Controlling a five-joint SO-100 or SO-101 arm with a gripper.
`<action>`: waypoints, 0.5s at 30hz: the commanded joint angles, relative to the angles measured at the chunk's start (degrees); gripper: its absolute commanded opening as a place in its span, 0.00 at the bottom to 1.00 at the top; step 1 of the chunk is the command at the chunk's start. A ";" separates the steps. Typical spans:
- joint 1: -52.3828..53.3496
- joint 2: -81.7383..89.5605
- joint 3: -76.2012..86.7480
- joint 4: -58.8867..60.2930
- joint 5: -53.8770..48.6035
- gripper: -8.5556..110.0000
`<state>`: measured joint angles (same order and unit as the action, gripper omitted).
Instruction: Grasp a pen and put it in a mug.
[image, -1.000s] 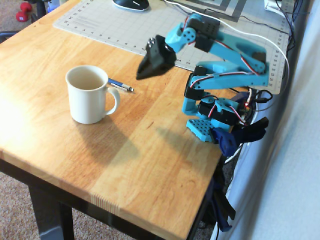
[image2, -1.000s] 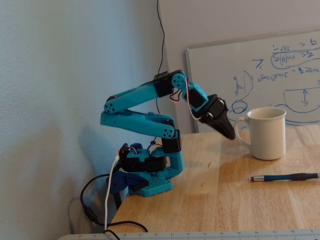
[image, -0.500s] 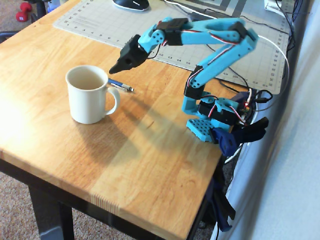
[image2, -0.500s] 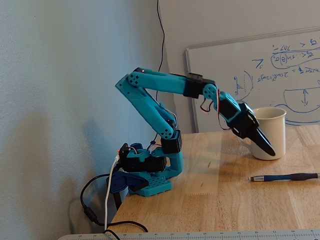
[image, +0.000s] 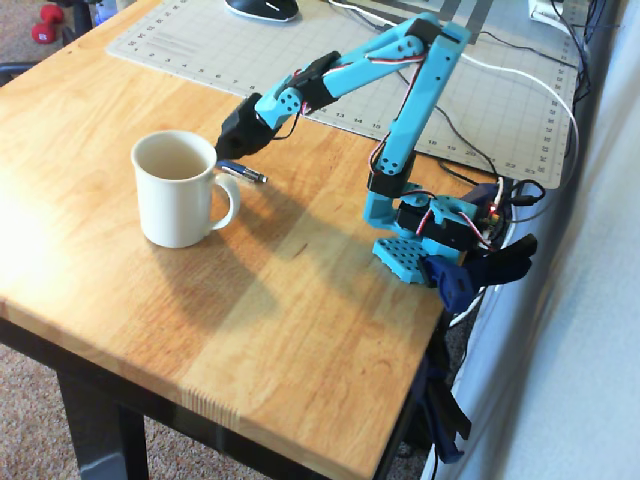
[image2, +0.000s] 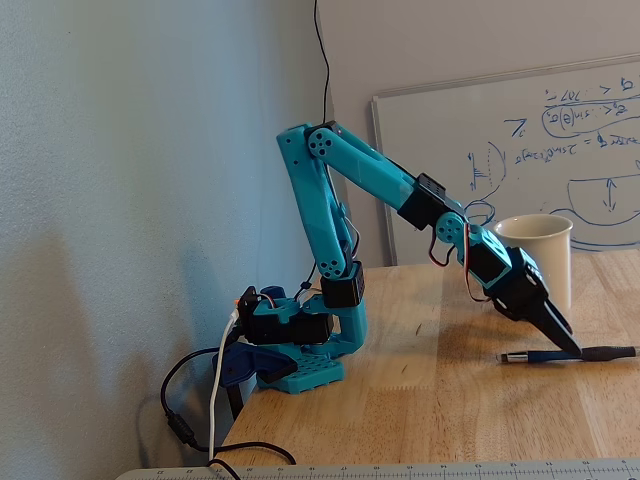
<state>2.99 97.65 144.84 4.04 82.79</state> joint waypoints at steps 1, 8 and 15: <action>-0.26 -0.97 -4.39 -1.93 0.62 0.22; 0.26 -2.90 -4.39 -3.52 0.62 0.16; 0.35 -2.11 -4.39 -4.39 0.35 0.07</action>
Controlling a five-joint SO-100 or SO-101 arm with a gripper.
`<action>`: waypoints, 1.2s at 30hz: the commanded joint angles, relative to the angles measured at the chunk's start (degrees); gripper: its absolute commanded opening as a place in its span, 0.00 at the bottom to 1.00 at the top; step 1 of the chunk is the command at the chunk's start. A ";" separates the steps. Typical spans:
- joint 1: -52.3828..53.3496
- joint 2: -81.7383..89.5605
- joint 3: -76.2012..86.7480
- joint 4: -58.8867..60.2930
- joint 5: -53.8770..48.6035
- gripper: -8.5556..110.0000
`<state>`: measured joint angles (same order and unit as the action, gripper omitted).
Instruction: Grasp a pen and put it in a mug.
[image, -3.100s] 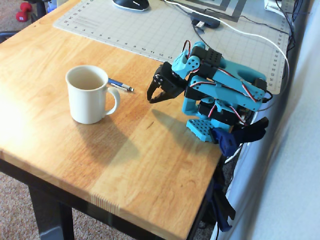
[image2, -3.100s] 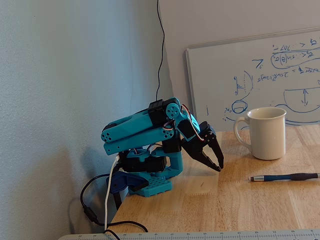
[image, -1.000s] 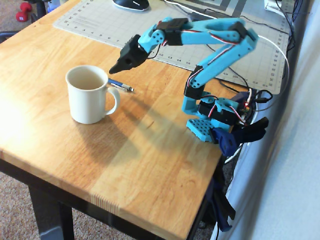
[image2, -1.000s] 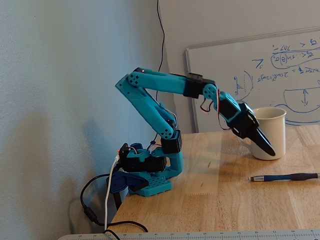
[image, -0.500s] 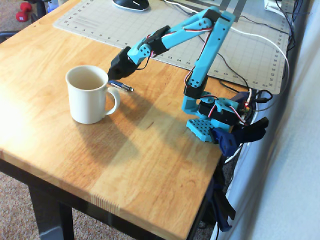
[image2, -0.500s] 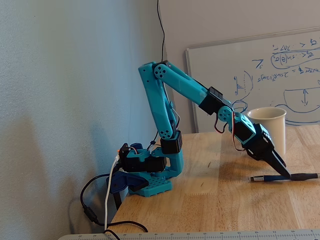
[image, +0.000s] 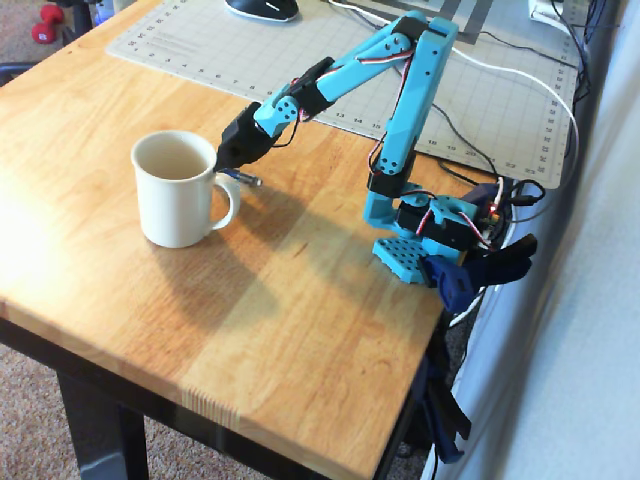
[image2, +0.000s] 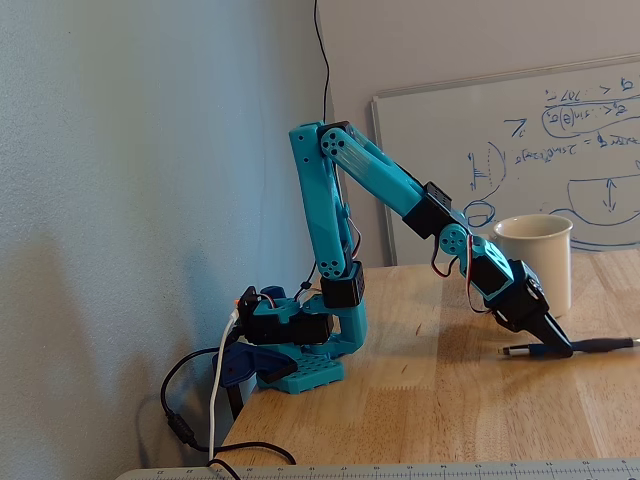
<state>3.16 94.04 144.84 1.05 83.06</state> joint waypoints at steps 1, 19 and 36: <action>0.18 1.67 -4.39 -1.41 -0.09 0.07; -0.44 30.32 -4.48 -1.41 -6.94 0.07; -4.48 39.64 -4.48 -1.41 -92.64 0.07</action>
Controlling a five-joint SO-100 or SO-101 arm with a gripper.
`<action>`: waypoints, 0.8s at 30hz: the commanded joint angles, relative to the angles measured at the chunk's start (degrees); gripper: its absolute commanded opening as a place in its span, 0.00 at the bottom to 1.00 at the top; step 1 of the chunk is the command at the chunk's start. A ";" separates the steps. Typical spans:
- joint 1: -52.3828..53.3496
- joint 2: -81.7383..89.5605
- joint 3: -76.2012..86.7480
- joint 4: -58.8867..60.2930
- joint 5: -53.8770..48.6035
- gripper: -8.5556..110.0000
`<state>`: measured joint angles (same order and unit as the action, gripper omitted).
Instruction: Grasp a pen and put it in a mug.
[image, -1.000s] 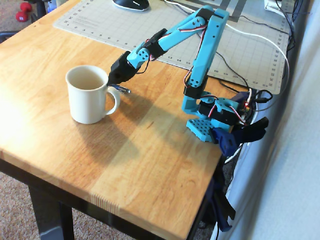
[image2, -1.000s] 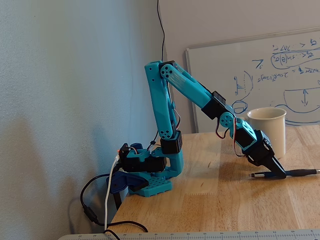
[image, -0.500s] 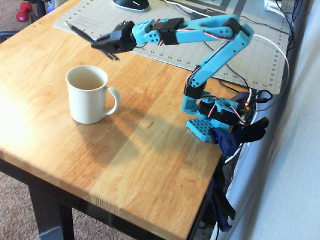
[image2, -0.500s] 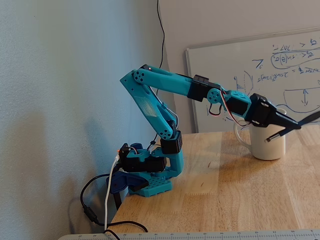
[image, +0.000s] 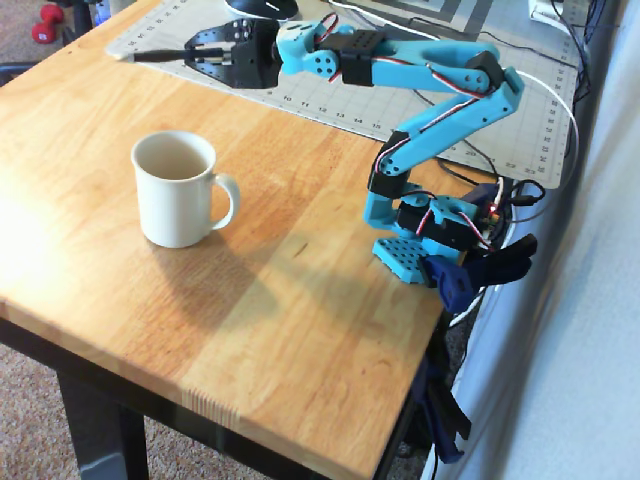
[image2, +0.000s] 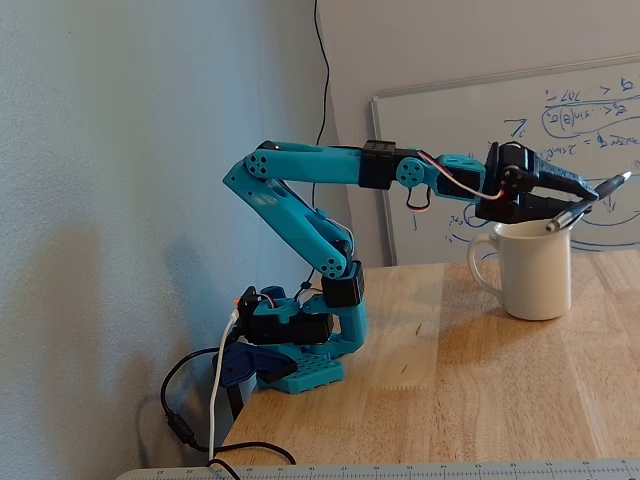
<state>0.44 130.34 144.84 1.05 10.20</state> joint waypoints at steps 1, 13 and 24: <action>-2.46 3.34 -4.48 -1.41 -24.70 0.07; -9.58 3.34 -13.01 -0.70 -56.34 0.07; -15.38 3.43 -16.00 1.67 -62.31 0.07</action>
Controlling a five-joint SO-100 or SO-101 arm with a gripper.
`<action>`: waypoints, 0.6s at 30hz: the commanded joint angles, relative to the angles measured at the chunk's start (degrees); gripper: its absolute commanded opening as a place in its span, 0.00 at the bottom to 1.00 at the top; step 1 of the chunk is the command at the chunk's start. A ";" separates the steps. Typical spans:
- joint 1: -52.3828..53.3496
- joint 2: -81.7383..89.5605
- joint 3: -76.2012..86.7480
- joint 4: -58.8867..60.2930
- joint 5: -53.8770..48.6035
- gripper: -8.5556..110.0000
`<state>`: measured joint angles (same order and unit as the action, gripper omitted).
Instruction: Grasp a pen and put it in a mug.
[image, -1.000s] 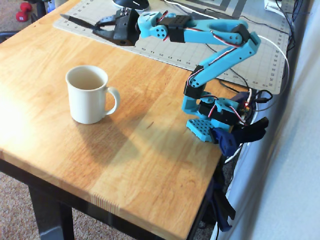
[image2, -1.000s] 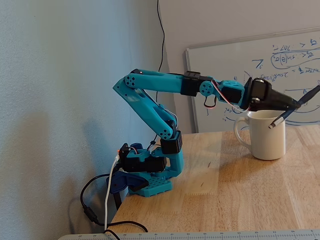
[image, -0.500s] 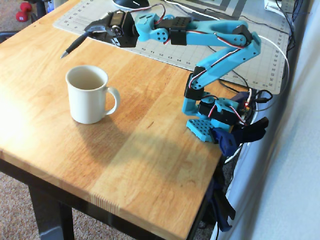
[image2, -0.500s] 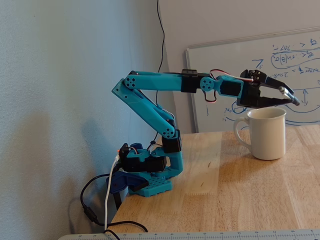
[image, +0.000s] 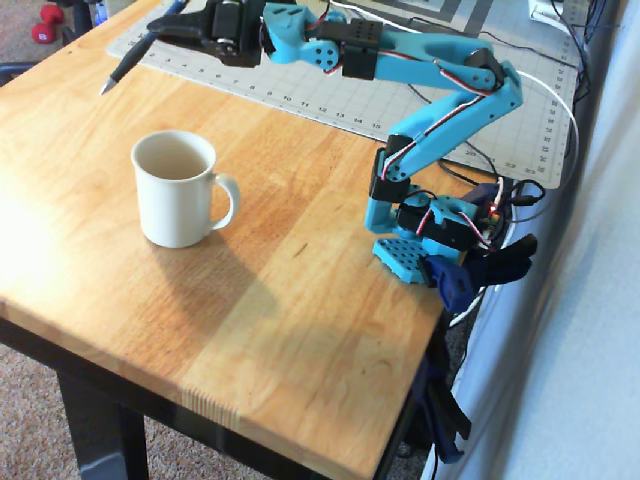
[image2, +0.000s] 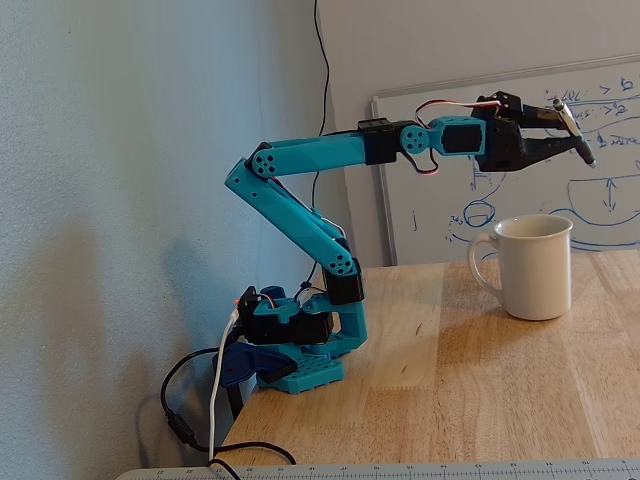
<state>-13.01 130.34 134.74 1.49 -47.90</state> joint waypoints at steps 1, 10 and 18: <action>-2.37 3.43 -6.06 2.99 -6.68 0.07; -3.25 8.00 -7.65 20.04 -31.03 0.07; -3.52 9.67 -7.29 32.52 -42.54 0.07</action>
<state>-15.73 137.37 133.07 31.20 -86.84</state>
